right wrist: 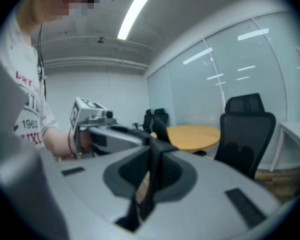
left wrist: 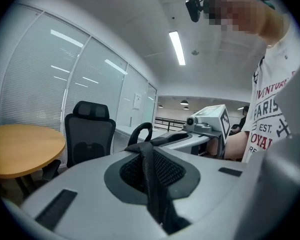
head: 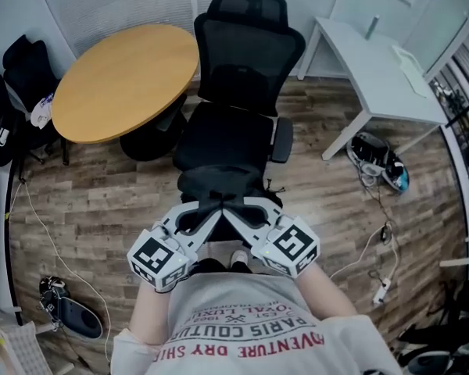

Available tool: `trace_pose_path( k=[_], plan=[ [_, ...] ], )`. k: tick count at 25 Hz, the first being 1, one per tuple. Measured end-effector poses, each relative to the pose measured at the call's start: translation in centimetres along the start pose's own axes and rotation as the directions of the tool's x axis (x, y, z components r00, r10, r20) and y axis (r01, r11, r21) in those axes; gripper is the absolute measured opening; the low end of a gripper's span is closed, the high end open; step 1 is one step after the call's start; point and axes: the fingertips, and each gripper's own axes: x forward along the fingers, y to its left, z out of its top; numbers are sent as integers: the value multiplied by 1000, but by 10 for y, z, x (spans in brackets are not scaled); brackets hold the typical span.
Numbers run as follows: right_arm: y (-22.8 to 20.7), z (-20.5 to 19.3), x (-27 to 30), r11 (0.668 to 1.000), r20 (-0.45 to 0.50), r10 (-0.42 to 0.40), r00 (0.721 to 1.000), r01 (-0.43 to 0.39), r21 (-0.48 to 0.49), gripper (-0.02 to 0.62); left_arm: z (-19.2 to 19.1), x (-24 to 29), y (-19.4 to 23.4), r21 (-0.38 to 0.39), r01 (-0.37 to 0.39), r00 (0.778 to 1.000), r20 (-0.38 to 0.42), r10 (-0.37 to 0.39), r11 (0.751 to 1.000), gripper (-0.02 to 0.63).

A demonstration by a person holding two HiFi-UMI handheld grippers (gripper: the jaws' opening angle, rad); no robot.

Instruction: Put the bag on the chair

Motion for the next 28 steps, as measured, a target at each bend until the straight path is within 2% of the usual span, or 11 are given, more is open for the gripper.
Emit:
trace_pose_path(
  k=[6, 9, 16, 23, 28],
  plan=[
    [-68, 8, 7, 999, 4, -42, 999, 42, -4, 44, 13, 56, 36, 0, -5, 1000, -12, 5, 1000, 55],
    [-105, 19, 17, 998, 18, -69, 997, 69, 15, 44, 26, 83, 62, 7, 19, 1000, -15, -19, 1000, 55],
    [-185, 22, 59, 977, 18, -171, 985, 167, 132, 44, 31, 138, 135, -27, 146, 987, -69, -147, 989, 55],
    [-257, 47, 105, 946, 10, -289, 957, 284, 154, 44, 55, 183, 213, -2, 296, 950, -100, -294, 955, 55],
    [-304, 53, 144, 924, 2, -342, 940, 336, 184, 44, 60, 208, 268, 7, 342, 933, -124, -339, 940, 55]
  ],
)
